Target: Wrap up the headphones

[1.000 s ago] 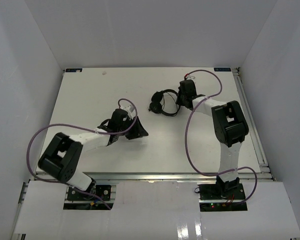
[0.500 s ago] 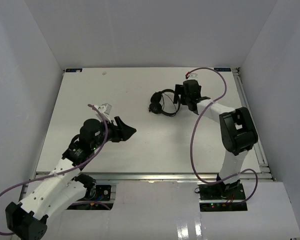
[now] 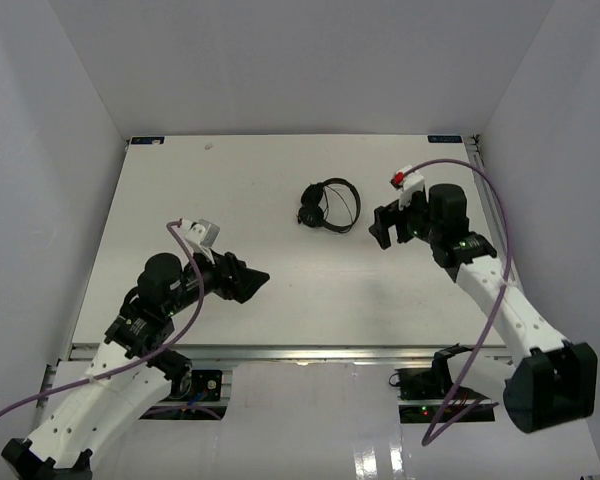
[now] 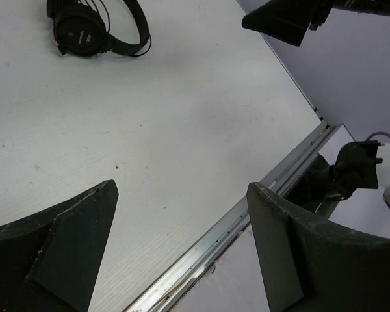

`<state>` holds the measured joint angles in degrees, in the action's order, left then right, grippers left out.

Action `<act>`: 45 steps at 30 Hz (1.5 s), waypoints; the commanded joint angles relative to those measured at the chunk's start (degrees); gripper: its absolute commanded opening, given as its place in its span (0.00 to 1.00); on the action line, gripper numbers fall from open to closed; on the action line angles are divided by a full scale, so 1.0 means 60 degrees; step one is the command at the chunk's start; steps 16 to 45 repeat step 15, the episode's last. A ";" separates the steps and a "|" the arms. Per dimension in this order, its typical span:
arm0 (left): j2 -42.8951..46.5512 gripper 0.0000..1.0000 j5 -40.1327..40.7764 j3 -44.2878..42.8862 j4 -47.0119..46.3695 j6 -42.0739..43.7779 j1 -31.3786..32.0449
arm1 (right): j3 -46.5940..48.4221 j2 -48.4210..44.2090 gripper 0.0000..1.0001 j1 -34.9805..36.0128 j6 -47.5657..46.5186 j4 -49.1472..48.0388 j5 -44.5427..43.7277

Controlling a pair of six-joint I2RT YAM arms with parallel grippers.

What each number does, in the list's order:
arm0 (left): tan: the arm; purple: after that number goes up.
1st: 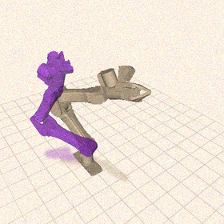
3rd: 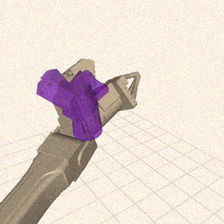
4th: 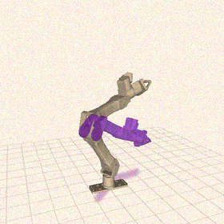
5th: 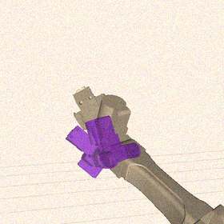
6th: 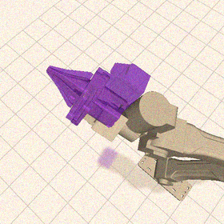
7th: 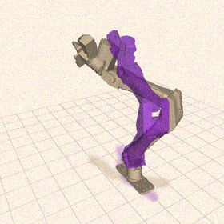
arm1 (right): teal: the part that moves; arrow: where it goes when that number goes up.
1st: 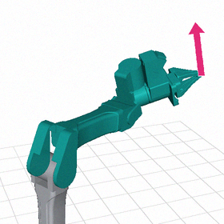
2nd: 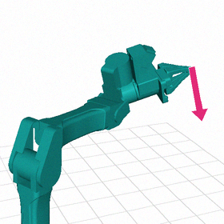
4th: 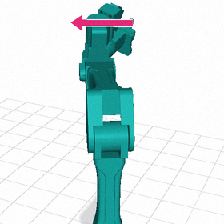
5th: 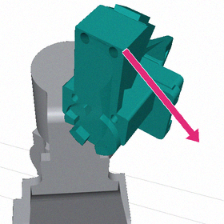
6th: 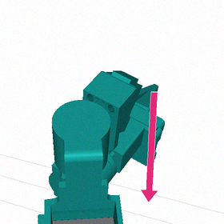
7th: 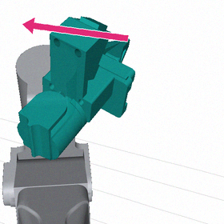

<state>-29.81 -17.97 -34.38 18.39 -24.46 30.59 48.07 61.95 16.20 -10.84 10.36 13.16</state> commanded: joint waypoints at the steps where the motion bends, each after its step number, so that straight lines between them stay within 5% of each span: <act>1: 0.0934 0.93 -0.0678 0.0372 -0.0038 0.0791 0.0014 | -0.0750 -0.1723 0.90 -0.0180 0.0700 0.0471 -0.2820; 5: 0.1760 0.94 -0.0741 0.1013 -0.0172 0.0854 0.0014 | -0.1367 -0.2392 0.90 -0.0735 0.0894 0.0692 -0.3980; 11: 0.2371 0.96 -0.0490 0.1028 -0.0178 0.0854 0.0014 | -0.1890 -0.3180 0.90 -0.1472 -0.0141 0.1218 -0.1749; 45: 0.2280 0.98 -0.0621 0.1005 -0.0165 0.0854 0.0014 | -0.1903 -0.3295 0.90 -0.1528 -0.0306 0.1116 -0.2116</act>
